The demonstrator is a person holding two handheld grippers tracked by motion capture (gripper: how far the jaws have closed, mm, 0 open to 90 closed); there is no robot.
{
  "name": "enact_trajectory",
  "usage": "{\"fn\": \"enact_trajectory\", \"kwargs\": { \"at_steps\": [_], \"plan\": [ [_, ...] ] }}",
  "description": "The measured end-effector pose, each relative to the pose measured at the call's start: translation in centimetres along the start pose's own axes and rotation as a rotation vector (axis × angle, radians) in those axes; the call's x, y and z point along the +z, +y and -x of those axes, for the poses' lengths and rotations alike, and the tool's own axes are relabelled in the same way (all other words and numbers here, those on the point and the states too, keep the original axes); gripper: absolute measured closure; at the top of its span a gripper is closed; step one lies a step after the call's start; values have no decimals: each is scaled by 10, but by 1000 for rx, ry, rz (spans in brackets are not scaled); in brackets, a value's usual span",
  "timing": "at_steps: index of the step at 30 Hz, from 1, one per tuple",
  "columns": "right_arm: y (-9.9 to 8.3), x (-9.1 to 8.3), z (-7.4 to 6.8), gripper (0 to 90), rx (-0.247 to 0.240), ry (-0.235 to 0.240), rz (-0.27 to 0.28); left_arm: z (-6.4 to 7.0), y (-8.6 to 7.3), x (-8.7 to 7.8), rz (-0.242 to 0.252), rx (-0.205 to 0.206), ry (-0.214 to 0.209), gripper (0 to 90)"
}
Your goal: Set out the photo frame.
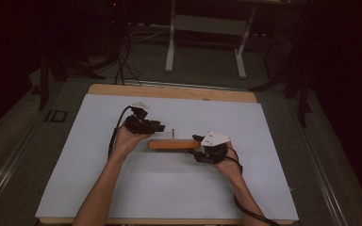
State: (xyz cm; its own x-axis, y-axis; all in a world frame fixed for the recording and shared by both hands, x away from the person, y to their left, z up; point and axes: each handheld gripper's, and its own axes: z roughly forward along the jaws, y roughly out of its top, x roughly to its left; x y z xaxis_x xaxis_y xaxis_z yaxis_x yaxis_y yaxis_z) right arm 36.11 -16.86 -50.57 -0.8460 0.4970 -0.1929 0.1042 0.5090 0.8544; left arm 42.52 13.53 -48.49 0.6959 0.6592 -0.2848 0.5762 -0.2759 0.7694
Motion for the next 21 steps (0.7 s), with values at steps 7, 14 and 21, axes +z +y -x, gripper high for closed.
{"fn": "enact_trajectory", "kwargs": {
  "at_steps": [7, 14, 21],
  "plan": [
    [1, 0, 2, 464, 4, 6, -2, 9, -12, -27, 74, 53, 64, 596],
    [1, 1, 3, 463, 18, 6, 7, 16, -27, -42, 100, 85, 115, 578],
    [0, 1, 3, 463, 22, 7, 12, 16, -44, -51, 103, 78, 130, 550]
  ]
}}
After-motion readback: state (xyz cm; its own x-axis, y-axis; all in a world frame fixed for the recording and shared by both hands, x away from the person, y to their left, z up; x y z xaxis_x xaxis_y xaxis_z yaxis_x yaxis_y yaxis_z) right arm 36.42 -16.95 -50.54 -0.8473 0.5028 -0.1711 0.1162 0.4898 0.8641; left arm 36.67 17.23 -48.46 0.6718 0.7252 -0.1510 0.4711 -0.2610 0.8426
